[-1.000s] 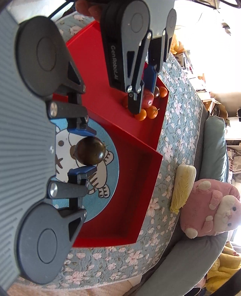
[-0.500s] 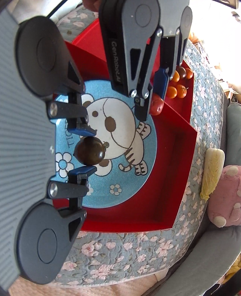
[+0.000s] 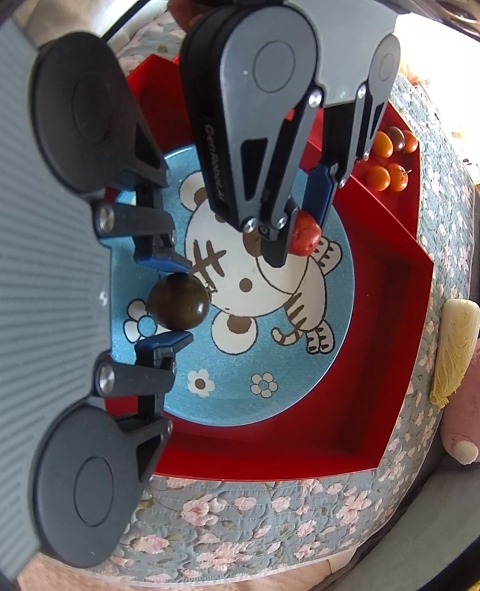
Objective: Organize fruits
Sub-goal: 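Carry the dark tomato and red tomato over the blue plate with both tools, then open the left tool to drop the red tomato while the right tool releases the dark tomato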
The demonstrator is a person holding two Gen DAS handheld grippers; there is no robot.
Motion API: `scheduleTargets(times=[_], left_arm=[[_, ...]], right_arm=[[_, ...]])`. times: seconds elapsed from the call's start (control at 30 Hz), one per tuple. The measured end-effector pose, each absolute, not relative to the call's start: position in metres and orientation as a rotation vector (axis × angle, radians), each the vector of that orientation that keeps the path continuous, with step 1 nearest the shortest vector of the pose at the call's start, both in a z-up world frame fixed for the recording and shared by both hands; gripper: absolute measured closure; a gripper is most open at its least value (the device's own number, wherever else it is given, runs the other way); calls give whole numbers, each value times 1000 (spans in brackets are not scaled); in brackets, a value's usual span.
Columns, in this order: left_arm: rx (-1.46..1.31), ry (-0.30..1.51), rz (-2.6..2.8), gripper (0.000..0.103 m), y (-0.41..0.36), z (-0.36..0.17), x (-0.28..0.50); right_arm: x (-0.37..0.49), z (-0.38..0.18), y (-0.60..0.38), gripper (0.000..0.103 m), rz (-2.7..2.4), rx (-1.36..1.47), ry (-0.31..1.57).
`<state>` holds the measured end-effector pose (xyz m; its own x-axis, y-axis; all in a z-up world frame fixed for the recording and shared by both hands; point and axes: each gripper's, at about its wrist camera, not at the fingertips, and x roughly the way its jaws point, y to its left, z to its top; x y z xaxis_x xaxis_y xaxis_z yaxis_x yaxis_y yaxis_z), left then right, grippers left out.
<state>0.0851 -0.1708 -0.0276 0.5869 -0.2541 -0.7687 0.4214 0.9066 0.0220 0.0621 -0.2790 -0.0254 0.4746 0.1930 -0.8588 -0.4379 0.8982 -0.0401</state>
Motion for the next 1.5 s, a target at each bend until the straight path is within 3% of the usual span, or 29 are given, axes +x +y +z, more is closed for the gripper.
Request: scheduleTargets(times=[0.47,0.63,1.07,1.17,1.5], left_arm=[[216,849,-404,66,-170,-25,83],[224,825,-410,48,-170,-21,78],[202,777,-402,45,-162,-7,74],[194,768,-390,42,-159,-4,74],[144,727,-326,41,-137,10,74]], right_arm=[[63,-25,-275,64,392,-274,1001],[62,-24,-273,64,383,-285,982],[61,-17,-269,64,374,-293,934],[59,-13,-269,47,363,-290,902],[53,5,-260,46,385,-273,783]])
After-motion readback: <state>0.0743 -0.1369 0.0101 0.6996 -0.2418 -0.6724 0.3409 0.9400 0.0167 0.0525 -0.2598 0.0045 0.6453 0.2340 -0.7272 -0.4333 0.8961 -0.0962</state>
